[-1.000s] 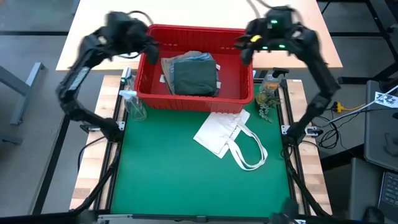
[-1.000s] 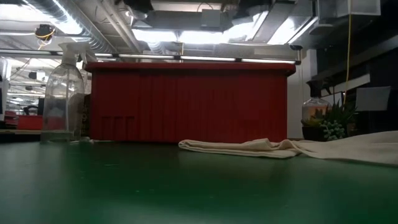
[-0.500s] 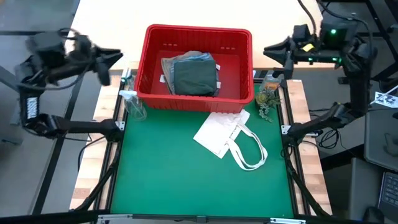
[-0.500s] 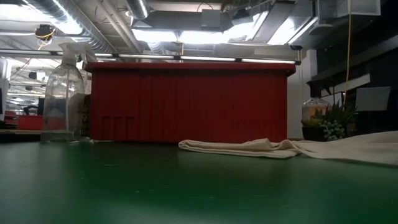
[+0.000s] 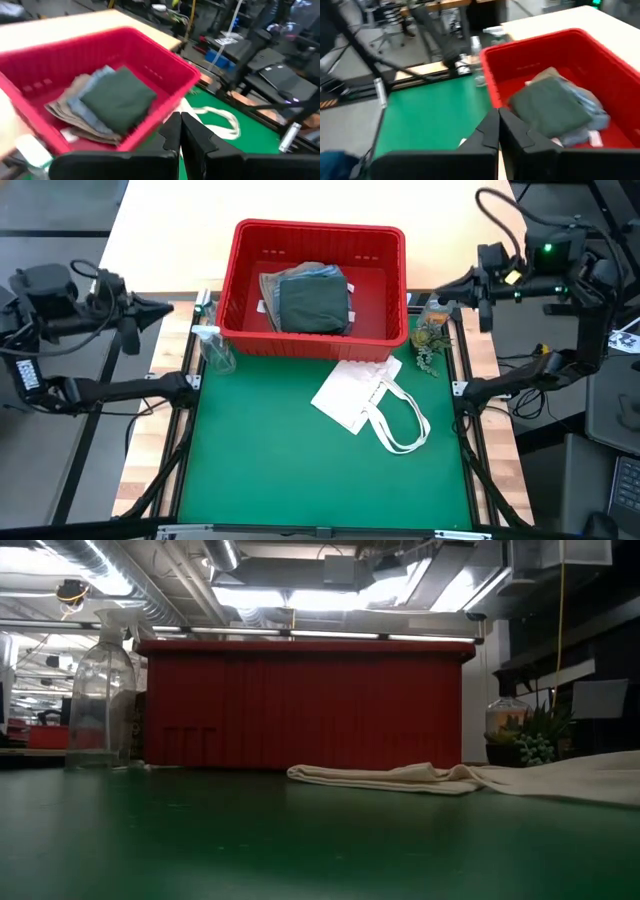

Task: Fold Laundry from Bin
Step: Return to Home Position

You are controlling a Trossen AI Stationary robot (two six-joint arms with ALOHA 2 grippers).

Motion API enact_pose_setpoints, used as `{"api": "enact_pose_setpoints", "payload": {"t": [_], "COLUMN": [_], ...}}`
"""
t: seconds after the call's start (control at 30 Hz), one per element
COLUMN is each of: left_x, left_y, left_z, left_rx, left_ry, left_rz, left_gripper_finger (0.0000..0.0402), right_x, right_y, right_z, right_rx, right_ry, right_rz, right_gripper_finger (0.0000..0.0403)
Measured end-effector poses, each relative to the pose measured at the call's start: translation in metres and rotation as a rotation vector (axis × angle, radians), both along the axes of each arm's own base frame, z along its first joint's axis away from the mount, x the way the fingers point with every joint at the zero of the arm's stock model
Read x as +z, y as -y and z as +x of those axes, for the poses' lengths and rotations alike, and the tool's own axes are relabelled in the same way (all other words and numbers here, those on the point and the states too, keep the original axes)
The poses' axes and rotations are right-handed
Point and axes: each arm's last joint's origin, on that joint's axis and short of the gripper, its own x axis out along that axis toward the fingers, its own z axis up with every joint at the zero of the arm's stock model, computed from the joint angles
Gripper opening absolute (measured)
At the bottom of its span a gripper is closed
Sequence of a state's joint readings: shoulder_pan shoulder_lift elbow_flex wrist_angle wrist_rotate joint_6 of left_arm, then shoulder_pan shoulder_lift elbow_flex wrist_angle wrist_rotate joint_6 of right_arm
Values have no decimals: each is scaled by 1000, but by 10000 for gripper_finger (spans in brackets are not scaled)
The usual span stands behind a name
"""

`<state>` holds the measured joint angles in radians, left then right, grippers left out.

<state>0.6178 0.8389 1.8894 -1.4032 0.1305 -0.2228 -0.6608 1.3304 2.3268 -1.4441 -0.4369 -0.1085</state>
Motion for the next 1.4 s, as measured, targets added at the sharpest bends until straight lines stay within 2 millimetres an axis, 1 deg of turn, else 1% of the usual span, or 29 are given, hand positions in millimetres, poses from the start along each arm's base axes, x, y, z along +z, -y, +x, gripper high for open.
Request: {"api": "enact_pose_setpoints", "payload": {"t": [0.07,0.17,0.27,0.37,0.43,0.5,0.57,0.67,0.77,0.87,0.97,1.03,1.13,1.23,1.3,1.4], "left_x": [-9,-28,-51,-77,-94,-113,-132,-160,-189,-214,-237,-248,-263,-272,-284,-293], "left_y": [2,5,5,3,2,0,-2,-5,-10,-13,-16,-18,-23,-27,-30,-32], "left_z": [-2,-5,-5,2,8,13,19,26,33,38,42,44,53,60,65,71], "left_rx": [-12,-5,-27,-110,-181,-249,-301,-369,-406,-405,-404,-402,-413,-429,-438,-460], "left_ry": [3,-9,17,82,145,203,247,304,337,366,373,391,398,431,437,491], "left_rz": [-32,-53,-50,-35,-11,17,42,80,102,104,99,90,77,110,112,159], "left_gripper_finger": [2,2,3,3,3,3,3,4,4,4,4,4,4,4,4,4], "right_x": [1,1,-4,-16,-30,-49,-71,-105,-137,-163,-179,-188,-199,-211,-225,-244], "right_y": [-8,-20,-28,-36,-42,-48,-54,-59,-61,-60,-59,-59,-59,-60,-61,-62], "right_z": [1,4,17,36,51,65,75,85,88,81,67,55,35,13,0,-13], "right_rx": [45,133,204,261,296,341,383,411,401,344,278,238,186,160,158,151], "right_ry": [3,8,3,8,-5,-9,-11,-9,-7,6,53,81,142,213,235,306], "right_rz": [-8,-21,-30,-33,-39,-40,-39,-28,9,39,44,51,43,25,22,45], "right_gripper_finger": [9,13,10,4,2,5,9,13,14,14,14,14,14,14,14,14]}}
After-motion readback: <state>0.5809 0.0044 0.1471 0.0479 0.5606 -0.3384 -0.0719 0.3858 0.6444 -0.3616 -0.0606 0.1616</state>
